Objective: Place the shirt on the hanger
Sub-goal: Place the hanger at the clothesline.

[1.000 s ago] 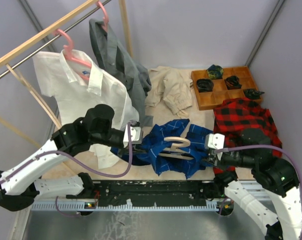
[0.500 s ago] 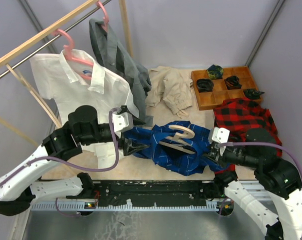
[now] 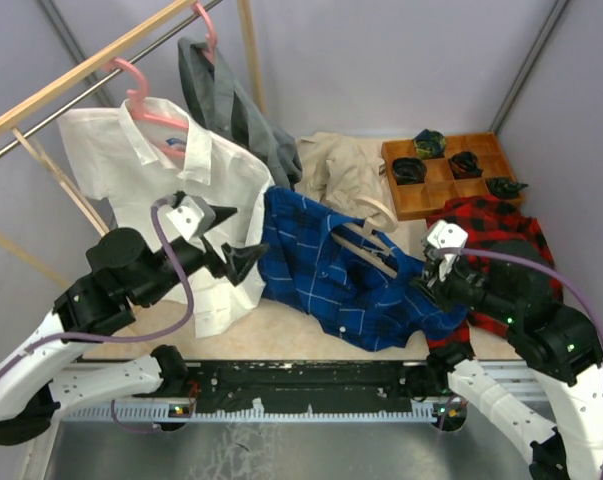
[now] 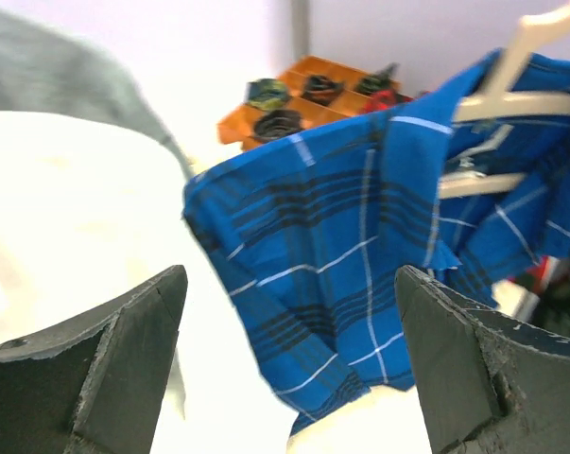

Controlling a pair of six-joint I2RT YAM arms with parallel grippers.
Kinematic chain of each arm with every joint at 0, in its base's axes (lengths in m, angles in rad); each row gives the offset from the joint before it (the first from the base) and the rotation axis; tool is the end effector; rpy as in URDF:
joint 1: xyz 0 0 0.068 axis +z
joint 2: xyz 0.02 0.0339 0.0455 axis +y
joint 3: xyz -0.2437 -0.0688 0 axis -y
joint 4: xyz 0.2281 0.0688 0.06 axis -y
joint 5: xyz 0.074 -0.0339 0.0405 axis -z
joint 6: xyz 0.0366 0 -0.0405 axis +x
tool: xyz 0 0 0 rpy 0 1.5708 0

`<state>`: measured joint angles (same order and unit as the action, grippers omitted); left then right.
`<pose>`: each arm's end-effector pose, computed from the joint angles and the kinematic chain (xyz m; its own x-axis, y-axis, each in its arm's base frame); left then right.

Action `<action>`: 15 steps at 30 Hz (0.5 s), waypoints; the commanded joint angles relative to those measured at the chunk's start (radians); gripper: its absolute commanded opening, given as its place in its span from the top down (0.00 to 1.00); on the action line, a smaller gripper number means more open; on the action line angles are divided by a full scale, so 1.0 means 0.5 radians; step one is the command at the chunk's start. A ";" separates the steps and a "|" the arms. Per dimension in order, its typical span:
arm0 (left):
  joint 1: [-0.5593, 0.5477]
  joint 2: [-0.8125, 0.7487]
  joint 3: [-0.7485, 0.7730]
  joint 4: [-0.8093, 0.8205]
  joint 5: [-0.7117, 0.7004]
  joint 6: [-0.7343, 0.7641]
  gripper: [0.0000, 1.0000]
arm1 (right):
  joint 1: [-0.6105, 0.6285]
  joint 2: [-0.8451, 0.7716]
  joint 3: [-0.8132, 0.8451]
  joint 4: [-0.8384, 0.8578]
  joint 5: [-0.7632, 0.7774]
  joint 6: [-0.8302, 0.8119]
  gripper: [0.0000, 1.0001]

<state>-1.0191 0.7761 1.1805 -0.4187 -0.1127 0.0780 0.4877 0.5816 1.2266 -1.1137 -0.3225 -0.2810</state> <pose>0.0782 -0.1192 0.4275 0.0539 0.0602 -0.9967 0.7855 0.6138 0.0795 0.0472 0.0382 0.3834 -0.1909 -0.3990 -0.8969 -0.7777 0.6190 -0.1099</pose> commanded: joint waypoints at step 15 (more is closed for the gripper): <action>-0.005 0.142 0.208 -0.161 -1.708 -0.200 0.08 | -0.011 -0.197 -0.083 0.435 0.366 0.130 1.00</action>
<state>-1.0191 0.8616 1.3109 -0.4259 -0.7788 0.0418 0.4877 0.5037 1.1851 -1.0252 -0.1658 -0.2379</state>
